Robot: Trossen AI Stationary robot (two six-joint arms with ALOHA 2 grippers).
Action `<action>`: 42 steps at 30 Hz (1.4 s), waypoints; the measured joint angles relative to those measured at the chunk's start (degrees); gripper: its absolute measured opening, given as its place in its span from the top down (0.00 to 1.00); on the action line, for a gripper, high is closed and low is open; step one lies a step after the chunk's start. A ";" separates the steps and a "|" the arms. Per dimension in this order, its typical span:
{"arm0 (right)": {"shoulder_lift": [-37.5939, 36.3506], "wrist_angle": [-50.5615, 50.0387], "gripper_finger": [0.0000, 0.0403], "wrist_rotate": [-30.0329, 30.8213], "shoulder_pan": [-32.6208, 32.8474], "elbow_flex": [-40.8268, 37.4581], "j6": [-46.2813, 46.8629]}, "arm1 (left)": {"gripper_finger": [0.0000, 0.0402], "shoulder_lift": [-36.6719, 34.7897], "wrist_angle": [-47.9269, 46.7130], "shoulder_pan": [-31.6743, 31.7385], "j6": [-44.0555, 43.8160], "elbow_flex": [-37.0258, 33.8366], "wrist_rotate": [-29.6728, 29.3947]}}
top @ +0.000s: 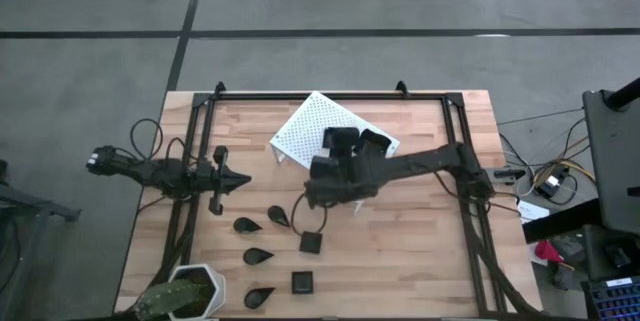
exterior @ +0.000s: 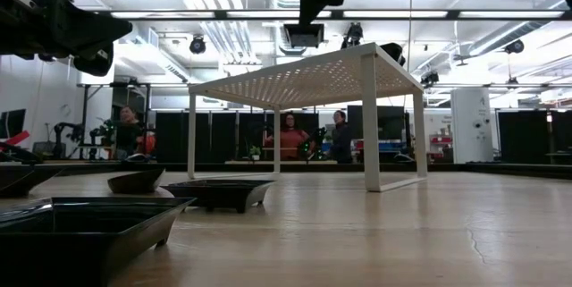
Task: Pick & Place Mini shaped plates
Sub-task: Stack the square plate on top of the other square plate on the shelf
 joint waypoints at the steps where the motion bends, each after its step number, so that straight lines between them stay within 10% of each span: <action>1: -0.35 0.20 0.98 -0.11 -0.36 -0.42 -0.02 | 1.00 0.00 0.00 0.00 -0.02 0.00 0.01; 24: -12.59 23.89 0.98 -5.69 -4.50 -20.75 -7.96 | 1.00 0.02 0.00 0.02 -0.02 0.00 0.01; 42: -11.99 24.27 0.98 -7.73 -5.89 -23.35 -6.39 | 1.00 0.02 0.02 0.02 0.00 0.00 0.01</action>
